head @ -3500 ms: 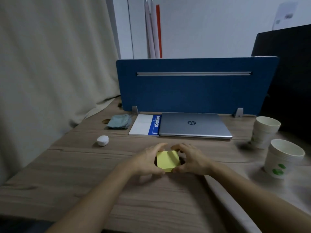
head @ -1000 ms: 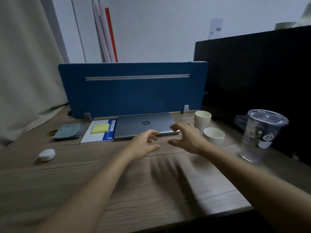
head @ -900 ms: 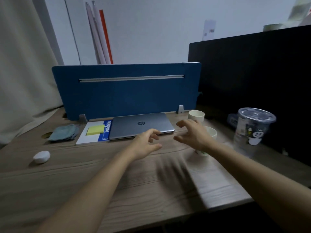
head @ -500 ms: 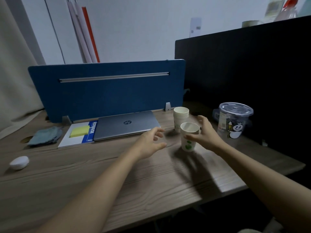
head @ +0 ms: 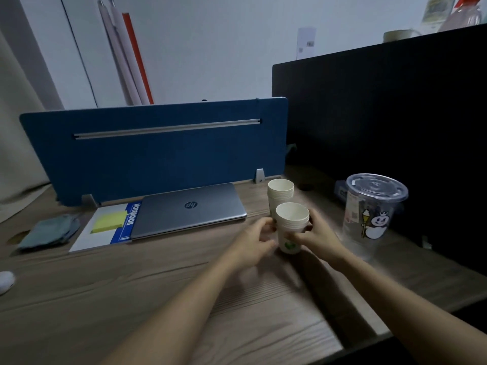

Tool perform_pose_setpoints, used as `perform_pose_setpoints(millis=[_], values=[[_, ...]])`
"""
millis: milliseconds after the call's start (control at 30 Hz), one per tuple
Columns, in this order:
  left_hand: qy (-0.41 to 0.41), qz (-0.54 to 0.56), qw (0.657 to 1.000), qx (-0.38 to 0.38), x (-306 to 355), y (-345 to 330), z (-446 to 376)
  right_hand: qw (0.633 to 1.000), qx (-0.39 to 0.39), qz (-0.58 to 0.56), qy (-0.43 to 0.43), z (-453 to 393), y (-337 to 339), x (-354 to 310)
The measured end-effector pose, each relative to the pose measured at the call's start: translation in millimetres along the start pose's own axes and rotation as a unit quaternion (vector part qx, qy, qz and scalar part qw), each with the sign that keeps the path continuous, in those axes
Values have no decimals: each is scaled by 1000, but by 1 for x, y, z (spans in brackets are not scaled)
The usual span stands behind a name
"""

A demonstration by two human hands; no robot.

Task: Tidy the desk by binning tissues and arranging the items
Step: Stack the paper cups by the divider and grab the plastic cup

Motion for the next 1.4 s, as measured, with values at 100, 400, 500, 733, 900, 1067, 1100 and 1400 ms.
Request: perform_pose_setpoints(millis=[100, 400, 500, 733, 900, 1067, 1100, 1400], values=[[-30, -12, 999, 12, 15, 14, -13, 999, 17, 22, 27, -11, 15, -19], [-81, 9, 995, 54, 74, 82, -58, 994, 71, 30, 81, -73, 54, -94], [-75, 4, 995, 59, 77, 98, -69, 993, 72, 33, 83, -92, 56, -103], [-44, 15, 998, 42, 48, 103, -88, 995, 71, 30, 67, -121, 46, -80], [-36, 13, 999, 12, 31, 98, -96, 996, 63, 24, 50, -128, 42, -60], [-30, 20, 999, 14, 21, 94, -101, 998, 53, 19, 28, -129, 37, -37], [-31, 20, 999, 17, 19, 93, -101, 998, 50, 15, 26, -129, 36, -32], [-7, 33, 999, 16, -13, 76, -103, 999, 42, -22, 9, -115, 24, -2]])
Point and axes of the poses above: each hand's wrist, its own z-axis away from the middle knuckle, its own y-axis out of the back of the hand, x = y × z, the point moved 6 cm from there along -z, towards the middle knuckle, and after that the axes turned 15 degrees about -x, right-handed, at the moved point
